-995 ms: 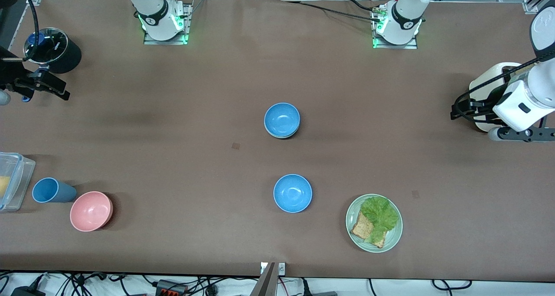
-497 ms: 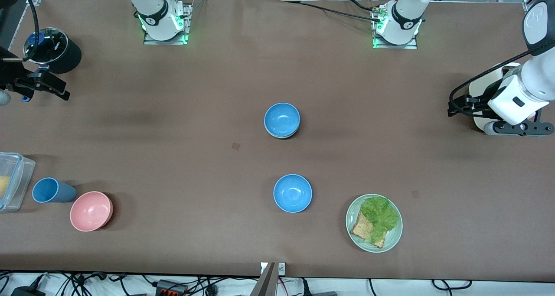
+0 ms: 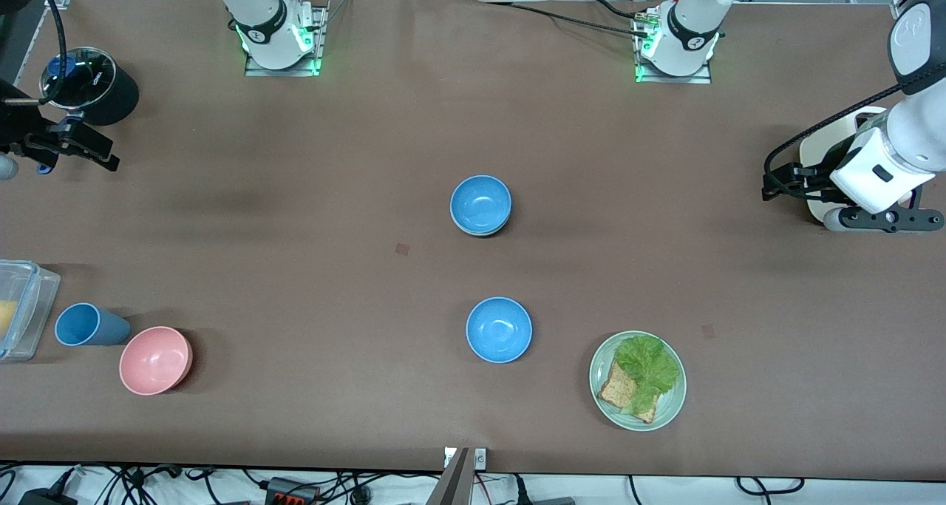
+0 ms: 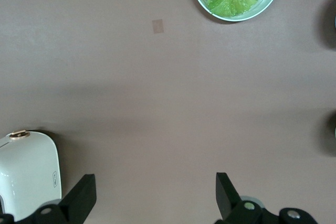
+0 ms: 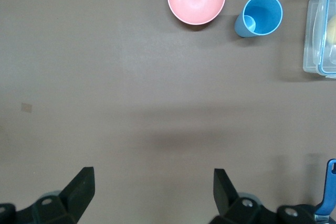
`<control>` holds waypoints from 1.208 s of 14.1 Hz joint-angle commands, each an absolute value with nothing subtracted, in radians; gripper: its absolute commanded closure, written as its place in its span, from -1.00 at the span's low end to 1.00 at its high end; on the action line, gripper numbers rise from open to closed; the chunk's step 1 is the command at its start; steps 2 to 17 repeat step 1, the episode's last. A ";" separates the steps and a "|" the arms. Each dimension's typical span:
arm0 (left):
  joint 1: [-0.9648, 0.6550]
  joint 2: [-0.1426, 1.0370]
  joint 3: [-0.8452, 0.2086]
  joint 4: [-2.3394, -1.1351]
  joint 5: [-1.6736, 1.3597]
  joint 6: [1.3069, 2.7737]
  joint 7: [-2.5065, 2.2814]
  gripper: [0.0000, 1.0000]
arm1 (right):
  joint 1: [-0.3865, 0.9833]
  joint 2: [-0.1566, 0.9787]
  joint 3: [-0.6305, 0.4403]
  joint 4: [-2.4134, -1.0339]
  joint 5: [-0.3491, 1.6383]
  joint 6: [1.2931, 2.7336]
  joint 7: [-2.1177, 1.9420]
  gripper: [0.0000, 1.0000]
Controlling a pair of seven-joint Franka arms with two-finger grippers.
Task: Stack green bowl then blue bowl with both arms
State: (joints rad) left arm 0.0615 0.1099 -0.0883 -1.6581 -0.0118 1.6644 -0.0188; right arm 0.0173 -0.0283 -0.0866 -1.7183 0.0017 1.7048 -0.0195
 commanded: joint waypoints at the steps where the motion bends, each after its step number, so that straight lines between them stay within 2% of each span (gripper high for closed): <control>1: 0.071 0.092 -0.092 -1.675 0.005 1.675 -0.006 -1.00 | 0.018 -0.055 -0.083 -1.746 -0.014 1.712 -0.031 -1.00; 17: 0.071 0.092 -0.092 -1.675 0.005 1.675 -0.006 -1.00 | 0.018 -0.055 -0.083 -1.746 -0.014 1.712 -0.031 -1.00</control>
